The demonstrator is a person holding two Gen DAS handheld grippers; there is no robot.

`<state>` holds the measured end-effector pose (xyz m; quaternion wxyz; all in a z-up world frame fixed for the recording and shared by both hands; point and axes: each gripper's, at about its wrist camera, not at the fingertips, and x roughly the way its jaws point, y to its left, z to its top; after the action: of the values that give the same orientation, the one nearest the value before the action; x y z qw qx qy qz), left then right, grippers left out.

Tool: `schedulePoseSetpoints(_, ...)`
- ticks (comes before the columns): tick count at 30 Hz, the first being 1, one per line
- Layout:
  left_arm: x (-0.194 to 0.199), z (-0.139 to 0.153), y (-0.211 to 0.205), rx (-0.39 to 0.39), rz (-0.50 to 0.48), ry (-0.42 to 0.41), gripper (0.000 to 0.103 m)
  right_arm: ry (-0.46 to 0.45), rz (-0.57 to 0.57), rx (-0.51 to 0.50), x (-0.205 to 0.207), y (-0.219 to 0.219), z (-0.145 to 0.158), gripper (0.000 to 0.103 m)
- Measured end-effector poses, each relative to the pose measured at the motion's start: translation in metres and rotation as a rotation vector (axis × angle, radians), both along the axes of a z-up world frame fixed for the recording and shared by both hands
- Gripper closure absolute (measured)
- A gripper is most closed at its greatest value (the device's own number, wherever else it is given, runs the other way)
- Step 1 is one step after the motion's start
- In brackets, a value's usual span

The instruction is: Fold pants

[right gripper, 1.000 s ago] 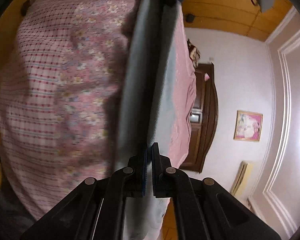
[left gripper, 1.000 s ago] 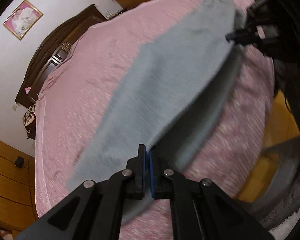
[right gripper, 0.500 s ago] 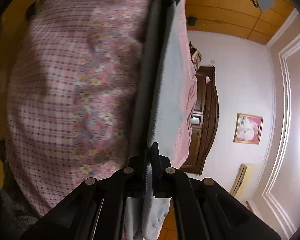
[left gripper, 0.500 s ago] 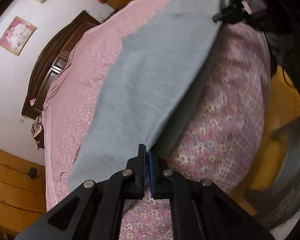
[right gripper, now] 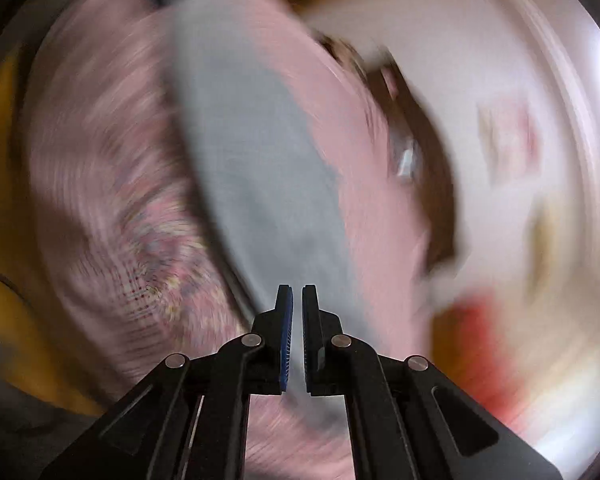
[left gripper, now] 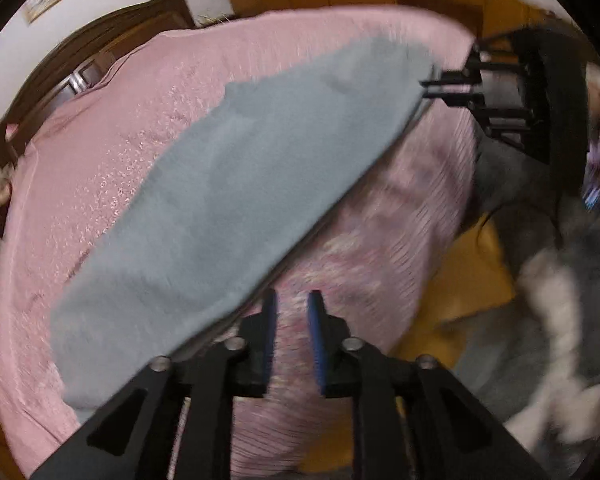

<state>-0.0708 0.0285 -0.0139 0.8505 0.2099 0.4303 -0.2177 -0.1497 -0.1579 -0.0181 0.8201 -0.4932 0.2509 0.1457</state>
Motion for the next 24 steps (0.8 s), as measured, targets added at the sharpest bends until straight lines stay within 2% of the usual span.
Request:
schedulePoseSetpoints(1, 0.001, 0.006, 0.0, -0.021, 0.007, -0.014, 0.074, 0.072, -0.086, 0.129, 0.012, -0.02, 0.017, 0.098)
schedulePoseSetpoints(2, 0.005, 0.01, -0.001, -0.038, 0.005, -0.018, 0.071, 0.171, -0.219, 0.333, 0.036, -0.058, 0.038, 0.096)
schedulePoseSetpoints(3, 0.01, 0.013, -0.003, -0.059, 0.005, -0.022, 0.071, 0.223, -0.296, 0.439, 0.05, -0.081, 0.045, 0.095)
schedulePoseSetpoints(4, 0.017, 0.015, -0.005, -0.075, 0.009, -0.027, 0.071, 0.301, -0.415, 0.599, 0.071, -0.119, 0.05, 0.087)
schedulePoseSetpoints(5, 0.027, 0.014, -0.011, -0.085, 0.025, -0.039, 0.071, 0.373, -0.51, 0.753, 0.088, -0.154, 0.049, 0.081)
schedulePoseSetpoints(6, 0.035, 0.013, -0.014, -0.095, 0.041, -0.048, 0.071, 0.433, -0.572, 0.869, 0.1, -0.181, 0.044, 0.08)
schedulePoseSetpoints(7, 0.042, 0.01, -0.019, -0.111, 0.053, -0.049, 0.071, 0.507, -0.664, 1.037, 0.112, -0.218, 0.032, 0.079)
schedulePoseSetpoints(10, 0.068, -0.001, -0.025, -0.184, 0.103, -0.015, 0.071, 0.643, -0.771, 1.276, 0.127, -0.264, -0.001, 0.079)
schedulePoseSetpoints(13, 0.078, -0.016, -0.029, -0.222, 0.136, 0.008, 0.071, 0.703, -0.758, 1.392, 0.131, -0.273, -0.014, 0.079)
schedulePoseSetpoints(19, 0.081, -0.033, -0.016, -0.266, 0.178, 0.048, 0.071, 0.724, -0.74, 1.491, 0.143, -0.266, -0.024, 0.076)
schedulePoseSetpoints(22, 0.081, -0.033, -0.011, -0.267, 0.186, 0.042, 0.071, 0.682, -0.796, 1.457, 0.149, -0.262, -0.025, 0.087)
schedulePoseSetpoints(24, 0.082, -0.032, -0.005, -0.268, 0.194, 0.04, 0.071, 0.695, -0.841, 1.498, 0.153, -0.26, -0.022, 0.087)
